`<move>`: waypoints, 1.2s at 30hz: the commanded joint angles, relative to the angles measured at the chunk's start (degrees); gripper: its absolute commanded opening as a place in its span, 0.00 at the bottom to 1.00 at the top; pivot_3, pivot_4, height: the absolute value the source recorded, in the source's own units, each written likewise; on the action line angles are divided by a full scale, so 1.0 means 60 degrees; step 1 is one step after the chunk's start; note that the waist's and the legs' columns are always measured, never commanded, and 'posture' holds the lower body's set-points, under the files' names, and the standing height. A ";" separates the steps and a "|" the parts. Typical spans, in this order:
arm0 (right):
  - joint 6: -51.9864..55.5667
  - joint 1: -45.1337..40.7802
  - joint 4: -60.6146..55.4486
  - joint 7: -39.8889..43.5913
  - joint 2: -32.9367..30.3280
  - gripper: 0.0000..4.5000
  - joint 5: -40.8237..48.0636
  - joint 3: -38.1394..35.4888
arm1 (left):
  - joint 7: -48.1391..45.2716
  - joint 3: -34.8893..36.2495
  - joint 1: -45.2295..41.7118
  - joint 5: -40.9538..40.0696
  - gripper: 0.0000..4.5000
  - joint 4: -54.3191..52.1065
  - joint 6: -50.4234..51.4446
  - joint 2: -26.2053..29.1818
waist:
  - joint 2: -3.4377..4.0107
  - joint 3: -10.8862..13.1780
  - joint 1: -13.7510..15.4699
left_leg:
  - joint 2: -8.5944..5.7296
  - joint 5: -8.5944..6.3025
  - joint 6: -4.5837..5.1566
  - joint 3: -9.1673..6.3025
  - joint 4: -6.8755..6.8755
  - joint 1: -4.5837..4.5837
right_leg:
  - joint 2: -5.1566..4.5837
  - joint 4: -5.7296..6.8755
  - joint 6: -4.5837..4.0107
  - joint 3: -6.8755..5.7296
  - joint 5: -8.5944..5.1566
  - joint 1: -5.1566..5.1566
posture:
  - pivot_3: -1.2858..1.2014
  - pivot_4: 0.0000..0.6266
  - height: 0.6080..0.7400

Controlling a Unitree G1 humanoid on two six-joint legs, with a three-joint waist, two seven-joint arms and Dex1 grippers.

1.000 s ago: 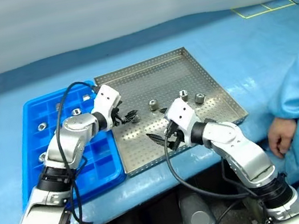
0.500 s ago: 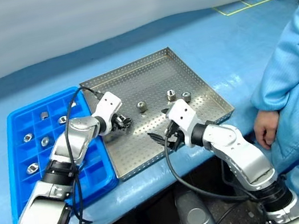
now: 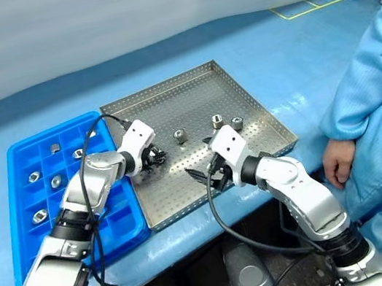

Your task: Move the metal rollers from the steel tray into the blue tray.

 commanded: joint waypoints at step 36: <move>-0.0611 -0.1442 0.0812 0.2702 0.0502 1.00 0.0589 0.1586 | 0.1675 0.7126 0.8642 -0.2351 0.41 -0.9834 0.2457 0.1462 | -0.0024 0.0004 0.2513 | 0.0022 -0.0017 -0.0034 -0.0009 0.0003 0.0034 | -0.0032 -0.0014 -0.0134 -0.0082 -0.0049 -0.0019 | 0.53 0.24 1.00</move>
